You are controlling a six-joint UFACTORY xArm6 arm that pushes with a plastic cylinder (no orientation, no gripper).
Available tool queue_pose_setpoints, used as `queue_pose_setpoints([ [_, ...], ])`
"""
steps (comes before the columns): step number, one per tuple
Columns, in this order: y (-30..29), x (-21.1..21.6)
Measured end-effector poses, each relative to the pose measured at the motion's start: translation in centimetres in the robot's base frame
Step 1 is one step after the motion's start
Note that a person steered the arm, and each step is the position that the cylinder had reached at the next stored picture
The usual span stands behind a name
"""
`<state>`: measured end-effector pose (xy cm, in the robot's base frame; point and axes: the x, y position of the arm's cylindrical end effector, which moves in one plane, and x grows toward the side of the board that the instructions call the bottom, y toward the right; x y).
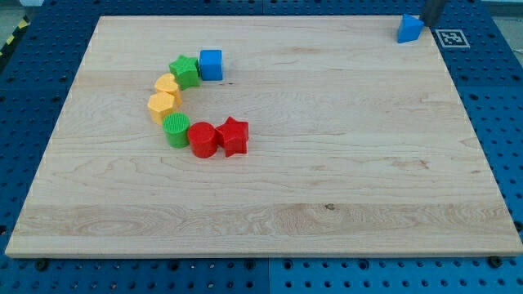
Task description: Place the triangle right to the cube
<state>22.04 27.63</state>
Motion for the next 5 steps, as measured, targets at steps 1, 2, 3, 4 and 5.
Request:
queue_pose_setpoints([
  [1, -2.8, 2.7],
  [2, -5.4, 5.1],
  [3, -8.7, 7.5],
  [4, -12.4, 9.3],
  [5, -16.4, 10.1],
])
